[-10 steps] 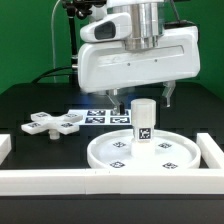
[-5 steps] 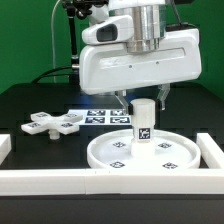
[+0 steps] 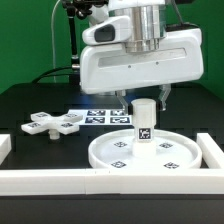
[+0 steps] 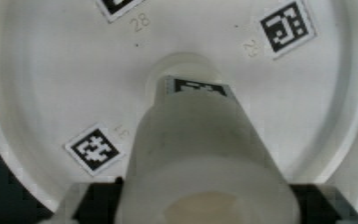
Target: Assemble round table
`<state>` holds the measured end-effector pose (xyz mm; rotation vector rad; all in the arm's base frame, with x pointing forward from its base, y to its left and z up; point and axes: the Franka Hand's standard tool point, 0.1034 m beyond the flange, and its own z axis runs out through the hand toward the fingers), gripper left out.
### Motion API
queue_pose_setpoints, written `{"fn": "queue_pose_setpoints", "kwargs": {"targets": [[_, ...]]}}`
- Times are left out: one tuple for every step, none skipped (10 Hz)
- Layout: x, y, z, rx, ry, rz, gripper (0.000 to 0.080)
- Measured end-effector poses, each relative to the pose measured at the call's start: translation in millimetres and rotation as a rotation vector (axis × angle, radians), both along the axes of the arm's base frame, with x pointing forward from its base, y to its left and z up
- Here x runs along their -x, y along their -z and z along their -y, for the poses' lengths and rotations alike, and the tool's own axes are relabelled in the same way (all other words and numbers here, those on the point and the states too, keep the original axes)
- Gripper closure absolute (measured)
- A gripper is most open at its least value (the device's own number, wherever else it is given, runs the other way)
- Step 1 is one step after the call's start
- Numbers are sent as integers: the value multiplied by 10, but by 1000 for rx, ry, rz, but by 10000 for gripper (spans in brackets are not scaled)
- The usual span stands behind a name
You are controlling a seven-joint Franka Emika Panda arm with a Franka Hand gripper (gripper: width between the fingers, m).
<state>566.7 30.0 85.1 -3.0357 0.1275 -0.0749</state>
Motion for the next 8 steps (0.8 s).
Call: {"fn": "queue_pose_setpoints", "kwargs": {"targets": [[-7,1,5,-18,123,-5,393],[-21,4,10,-31,246,-4,392],[-21,7,13,-40,342,-5,392],[-2,12,6,-49,489,-17,390],[9,12,2,-53,562,-26,390],[9,13,5,-59,595,-30,390],[10,14,8,-63,656,-37,390],[10,14,9,-65,679,-40,390]]}}
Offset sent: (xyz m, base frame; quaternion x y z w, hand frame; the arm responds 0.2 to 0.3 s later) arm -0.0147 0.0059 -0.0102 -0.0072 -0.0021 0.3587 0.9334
